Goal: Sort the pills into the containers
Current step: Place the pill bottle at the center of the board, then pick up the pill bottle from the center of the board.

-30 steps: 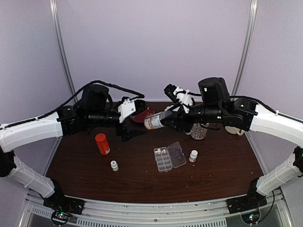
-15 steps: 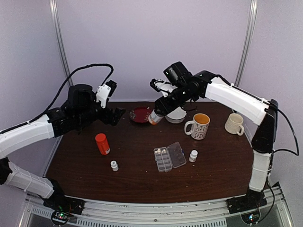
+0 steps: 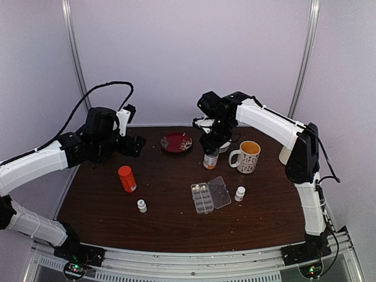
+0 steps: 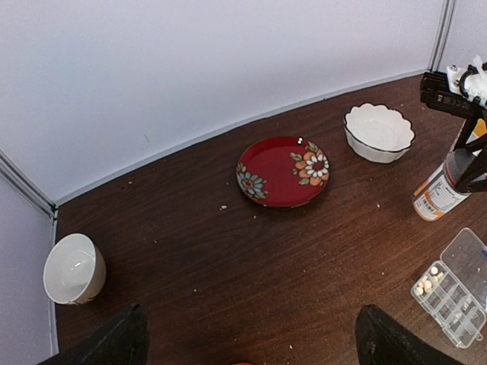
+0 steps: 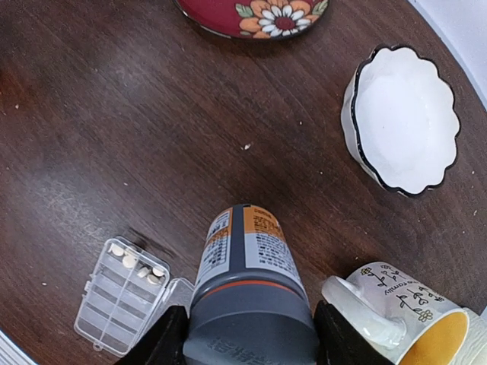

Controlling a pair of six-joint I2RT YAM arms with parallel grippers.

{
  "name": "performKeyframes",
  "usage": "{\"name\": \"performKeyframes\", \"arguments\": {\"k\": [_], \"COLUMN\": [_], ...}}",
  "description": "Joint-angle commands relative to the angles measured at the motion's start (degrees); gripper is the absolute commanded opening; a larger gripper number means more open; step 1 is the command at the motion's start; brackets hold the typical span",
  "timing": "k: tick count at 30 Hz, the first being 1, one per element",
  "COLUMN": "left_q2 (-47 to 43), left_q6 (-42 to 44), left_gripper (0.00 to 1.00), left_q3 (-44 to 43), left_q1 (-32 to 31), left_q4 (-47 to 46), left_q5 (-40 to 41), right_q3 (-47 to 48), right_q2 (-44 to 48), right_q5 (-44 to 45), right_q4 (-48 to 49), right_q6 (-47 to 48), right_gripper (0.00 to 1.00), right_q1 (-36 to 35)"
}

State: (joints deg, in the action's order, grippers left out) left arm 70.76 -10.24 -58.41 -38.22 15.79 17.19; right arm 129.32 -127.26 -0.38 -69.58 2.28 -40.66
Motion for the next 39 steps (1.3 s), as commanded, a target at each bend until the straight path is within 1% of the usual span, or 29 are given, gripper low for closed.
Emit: {"name": "performKeyframes", "arguments": {"k": [1,4,6,8,9,11,12,14,19,21,24,27,28,30,33,35,37,39], "left_q2": [2.0,2.7,2.9,2.6,2.4,1.9,1.8,1.6,1.9,2.4,2.9,4.0,4.2,4.9,4.9,4.3,3.6,3.5], "left_q6": [-1.7,-1.5,-1.6,-1.6,-1.7,-2.0,-2.1,-2.4,-2.2,-2.2,-2.7,-4.8,-5.6,-7.5,-10.9,-12.5,-13.5,-14.2], "left_gripper": [0.97,0.97,0.98,0.97,0.98,0.97,0.97,0.98,0.98,0.97,0.98,0.97,0.97,0.97,0.98,0.98,0.97,0.97], "left_q3": [-1.6,-1.8,-1.8,-1.3,-1.0,-0.2,0.1,0.3,-0.3,-1.1,-1.6,-2.5,-2.6,-2.4,-1.2,-0.2,0.1,-0.3], "left_q1": [0.4,0.4,0.4,0.4,0.4,0.4,0.4,0.4,0.4,0.4,0.4,0.5,0.6,1.2,2.9,3.9,4.4,4.7], "left_q4": [1.6,2.1,2.5,2.5,2.4,1.9,1.8,1.7,2.8,4.1,5.7,8.6,9.4,10.6,11.5,12.0,13.7,16.2], "left_q5": [0.6,0.6,1.3,1.5,1.5,1.5,1.3,1.2,0.1,0.0,1.0,3.1,3.1,2.3,0.1,-0.2,0.1,0.2], "right_q3": [0.7,0.1,-0.3,-0.3,-0.3,-0.2,-0.1,-0.2,-0.6,-2.9,-13.0,-26.8,-31.6,-40.9,-50.7,-58.0,-62.9,-66.1], "right_q2": [-2.5,-3.3,-3.7,-4.1,-4.1,-3.9,-3.5,-2.2,2.9,6.9,16.3,28.4,31.6,37.8,44.9,49.6,53.4,55.8], "right_q5": [3.2,3.5,3.5,2.4,2.0,3.2,3.9,4.4,3.5,3.1,4.5,6.5,7.1,7.5,5.8,5.3,5.5,3.8], "right_q4": [-2.4,-1.8,-1.1,-0.8,-0.6,0.3,0.9,2.2,5.9,8.4,17.6,32.2,37.1,44.9,50.8,57.5,60.4,61.4], "right_q6": [2.0,2.9,3.1,3.5,3.6,3.2,3.1,3.1,3.7,4.2,6.1,8.1,7.5,3.3,-0.6,-3.7,-7.9,-10.4], "right_gripper": [0.28,0.29,0.36,0.49,0.57,0.79,0.85,0.93,0.97,0.96,0.96,0.98,0.99,1.0,1.0,1.0,1.0,1.0], "right_q1": [0.7,0.8,0.8,0.8,0.8,0.7,0.8,0.8,0.6,0.2,-1.2,-3.3,-3.8,-4.0,-3.3,-3.1,-3.0,-2.8]}}
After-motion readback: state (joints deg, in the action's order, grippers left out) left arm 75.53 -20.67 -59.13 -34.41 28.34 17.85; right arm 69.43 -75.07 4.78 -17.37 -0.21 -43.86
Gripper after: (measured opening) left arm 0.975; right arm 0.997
